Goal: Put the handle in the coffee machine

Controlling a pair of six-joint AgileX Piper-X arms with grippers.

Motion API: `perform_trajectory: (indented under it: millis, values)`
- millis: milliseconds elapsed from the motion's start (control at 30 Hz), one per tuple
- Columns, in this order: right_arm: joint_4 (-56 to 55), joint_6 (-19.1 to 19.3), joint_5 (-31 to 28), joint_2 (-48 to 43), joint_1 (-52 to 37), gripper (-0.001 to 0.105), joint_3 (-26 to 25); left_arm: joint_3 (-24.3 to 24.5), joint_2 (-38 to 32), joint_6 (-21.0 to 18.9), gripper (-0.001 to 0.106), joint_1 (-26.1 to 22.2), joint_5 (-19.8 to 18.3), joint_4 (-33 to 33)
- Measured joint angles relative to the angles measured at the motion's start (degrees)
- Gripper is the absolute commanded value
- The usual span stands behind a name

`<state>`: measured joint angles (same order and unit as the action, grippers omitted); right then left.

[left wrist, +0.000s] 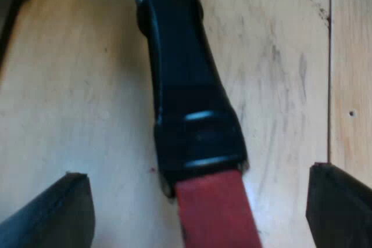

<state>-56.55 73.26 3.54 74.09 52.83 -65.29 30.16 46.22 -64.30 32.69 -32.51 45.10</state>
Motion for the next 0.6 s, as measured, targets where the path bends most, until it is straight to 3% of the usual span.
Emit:
perform_trajectory:
  millis: [600]
  values:
    - [0.08,-0.15,0.00,0.00,0.00,0.000,0.00,0.00,3.20,0.00,0.075,0.00,0.23,-0.82]
